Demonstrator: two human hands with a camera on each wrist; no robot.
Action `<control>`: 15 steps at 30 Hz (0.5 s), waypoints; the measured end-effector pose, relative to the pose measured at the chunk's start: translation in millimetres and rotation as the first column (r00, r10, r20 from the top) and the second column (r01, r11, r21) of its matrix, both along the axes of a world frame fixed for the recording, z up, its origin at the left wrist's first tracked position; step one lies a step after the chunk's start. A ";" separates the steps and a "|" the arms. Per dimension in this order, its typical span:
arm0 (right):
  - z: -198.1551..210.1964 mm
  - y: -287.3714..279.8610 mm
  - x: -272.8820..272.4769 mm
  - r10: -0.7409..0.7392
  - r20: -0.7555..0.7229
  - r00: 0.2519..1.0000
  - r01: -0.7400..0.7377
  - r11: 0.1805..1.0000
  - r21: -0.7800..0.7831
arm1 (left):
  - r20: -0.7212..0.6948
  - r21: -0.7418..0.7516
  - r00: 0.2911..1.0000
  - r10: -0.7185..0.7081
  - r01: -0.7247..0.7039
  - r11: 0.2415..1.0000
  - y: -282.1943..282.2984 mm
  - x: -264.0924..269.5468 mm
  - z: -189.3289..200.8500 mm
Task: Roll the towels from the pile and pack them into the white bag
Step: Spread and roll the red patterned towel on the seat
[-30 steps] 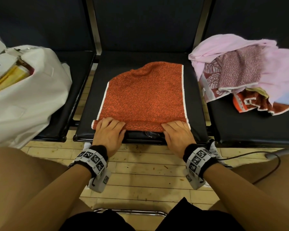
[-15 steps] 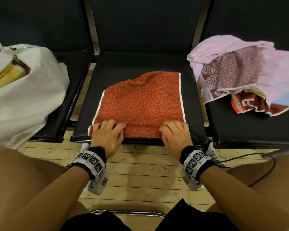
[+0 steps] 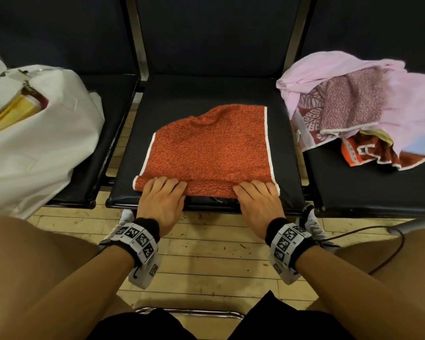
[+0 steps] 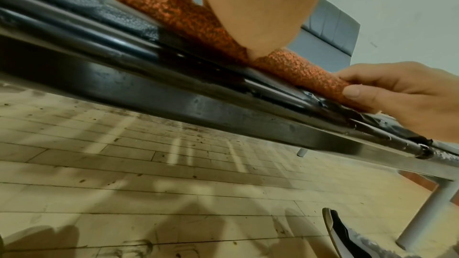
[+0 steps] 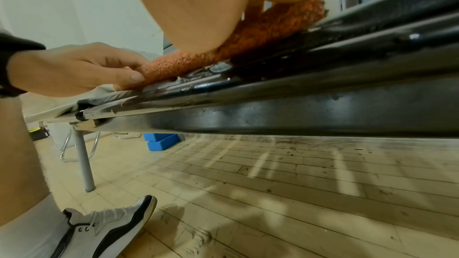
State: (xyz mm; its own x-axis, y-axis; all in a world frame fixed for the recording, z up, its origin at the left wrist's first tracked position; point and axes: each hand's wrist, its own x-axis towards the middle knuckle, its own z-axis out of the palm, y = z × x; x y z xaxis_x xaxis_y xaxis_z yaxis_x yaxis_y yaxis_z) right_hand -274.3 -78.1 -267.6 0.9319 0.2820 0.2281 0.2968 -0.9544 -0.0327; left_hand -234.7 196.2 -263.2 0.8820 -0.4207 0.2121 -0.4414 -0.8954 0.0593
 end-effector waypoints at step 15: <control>4.8 -3.8 7.7 0.000 0.097 0.995 -0.020 0.978 0.209 | -0.065 -0.145 0.998 -0.018 0.009 0.989 -3.3 0.4 4.2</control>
